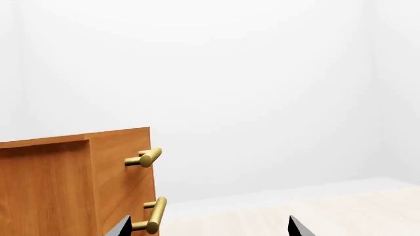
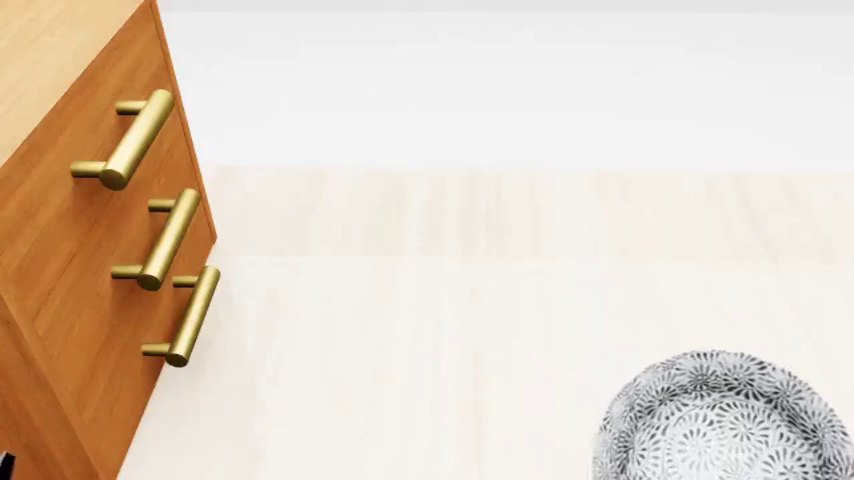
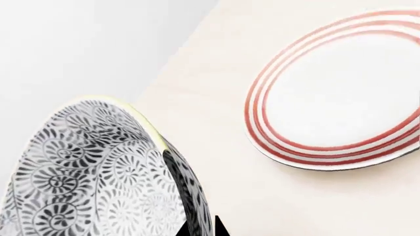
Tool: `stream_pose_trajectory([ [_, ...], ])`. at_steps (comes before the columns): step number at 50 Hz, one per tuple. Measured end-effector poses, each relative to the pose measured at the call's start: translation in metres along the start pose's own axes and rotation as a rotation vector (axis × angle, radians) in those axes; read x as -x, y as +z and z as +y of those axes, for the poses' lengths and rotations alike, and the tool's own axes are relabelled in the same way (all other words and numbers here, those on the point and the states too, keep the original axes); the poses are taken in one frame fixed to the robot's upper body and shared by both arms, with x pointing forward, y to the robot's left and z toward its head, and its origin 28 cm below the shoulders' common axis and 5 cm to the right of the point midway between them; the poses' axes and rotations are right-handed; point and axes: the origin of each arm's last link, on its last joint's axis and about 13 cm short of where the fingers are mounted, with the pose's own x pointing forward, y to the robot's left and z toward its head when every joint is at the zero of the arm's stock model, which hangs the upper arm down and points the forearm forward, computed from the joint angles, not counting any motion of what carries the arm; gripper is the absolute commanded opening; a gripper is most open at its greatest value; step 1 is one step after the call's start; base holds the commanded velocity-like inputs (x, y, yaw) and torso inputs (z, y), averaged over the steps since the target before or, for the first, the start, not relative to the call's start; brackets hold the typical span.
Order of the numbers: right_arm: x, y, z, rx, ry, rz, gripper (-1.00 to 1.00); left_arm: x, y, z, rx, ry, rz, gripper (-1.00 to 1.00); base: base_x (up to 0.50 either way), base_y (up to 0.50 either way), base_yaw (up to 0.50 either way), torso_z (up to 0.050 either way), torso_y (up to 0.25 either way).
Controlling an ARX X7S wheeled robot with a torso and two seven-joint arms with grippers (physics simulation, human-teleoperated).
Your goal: Put the bowl on top of the cabinet.
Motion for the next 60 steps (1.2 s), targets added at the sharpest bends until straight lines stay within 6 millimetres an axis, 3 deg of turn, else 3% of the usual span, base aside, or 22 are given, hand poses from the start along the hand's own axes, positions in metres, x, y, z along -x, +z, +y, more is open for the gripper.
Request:
stream_pose_trajectory([
  [24, 0.009, 0.007, 0.018, 0.133, 0.152, -0.101, -1.0, 0.005, 0.008, 0.0, 0.009, -0.009, -0.023, 1.0, 0.0, 0.0, 0.0, 0.0, 0.0],
  [60, 0.023, 0.036, 0.083, 0.396, 0.243, -0.263, -1.0, 0.021, 0.029, -0.002, 0.033, -0.068, -0.071, 1.0, 0.0, 0.0, 0.0, 0.0, 0.0],
])
